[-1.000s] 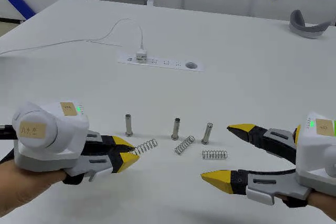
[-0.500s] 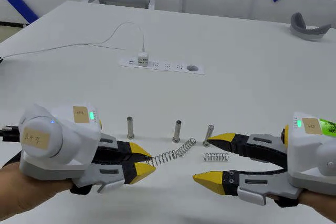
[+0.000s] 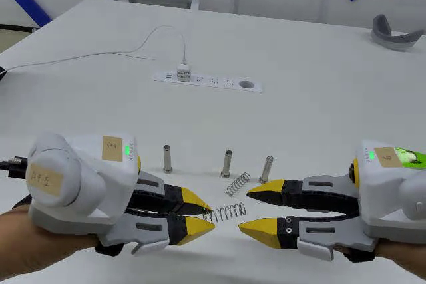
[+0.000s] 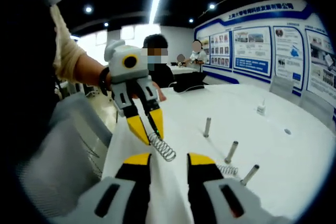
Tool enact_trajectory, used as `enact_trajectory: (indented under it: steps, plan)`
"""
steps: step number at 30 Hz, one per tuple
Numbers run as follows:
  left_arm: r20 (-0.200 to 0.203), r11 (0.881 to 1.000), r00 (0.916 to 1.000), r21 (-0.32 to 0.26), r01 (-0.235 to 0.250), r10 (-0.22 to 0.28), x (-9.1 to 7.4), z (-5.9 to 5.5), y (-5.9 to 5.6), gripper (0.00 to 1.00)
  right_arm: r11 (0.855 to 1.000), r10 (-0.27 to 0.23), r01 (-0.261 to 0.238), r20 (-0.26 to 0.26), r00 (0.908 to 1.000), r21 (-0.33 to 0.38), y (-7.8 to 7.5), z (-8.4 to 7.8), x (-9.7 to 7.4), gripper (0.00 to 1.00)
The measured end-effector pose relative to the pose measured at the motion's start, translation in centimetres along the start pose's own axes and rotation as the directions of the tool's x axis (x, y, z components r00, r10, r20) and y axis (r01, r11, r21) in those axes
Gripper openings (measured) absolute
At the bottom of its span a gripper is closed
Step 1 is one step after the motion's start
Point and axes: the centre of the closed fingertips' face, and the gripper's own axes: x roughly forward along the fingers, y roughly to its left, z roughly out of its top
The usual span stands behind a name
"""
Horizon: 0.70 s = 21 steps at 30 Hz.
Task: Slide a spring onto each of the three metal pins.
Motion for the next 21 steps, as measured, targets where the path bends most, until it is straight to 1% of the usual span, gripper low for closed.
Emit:
enact_trajectory:
  steps: [6,10,15,19,21]
  plan:
    - [0.02,1.0,0.9993,0.005,0.03,-0.03,0.2,0.6,-0.8,0.09,0.999,0.033,-0.033,-0.004,0.9995,0.0,0.7,-0.1,0.2,0.23]
    - [0.025,0.999,0.9988,0.005,0.043,-0.043,0.3,0.8,-1.1,0.09,0.999,0.052,-0.052,-0.008,0.9986,0.006,1.1,-0.1,0.1,0.19]
    - [0.027,0.998,0.9978,0.005,0.06,-0.06,0.2,0.7,-1.7,0.09,0.997,0.078,-0.078,-0.012,0.9969,0.015,1.7,-0.1,0.2,0.17]
    - [0.025,0.998,0.9973,0.005,0.068,-0.068,0.1,0.6,-1.9,0.09,0.995,0.099,-0.098,-0.031,0.9946,0.025,2.1,-0.2,0.2,0.15]
    - [0.028,0.997,0.9971,0.004,0.071,-0.071,0.1,0.6,-2.0,0.1,0.994,0.106,-0.106,-0.044,0.9934,0.016,2.3,-0.1,0.1,0.15]
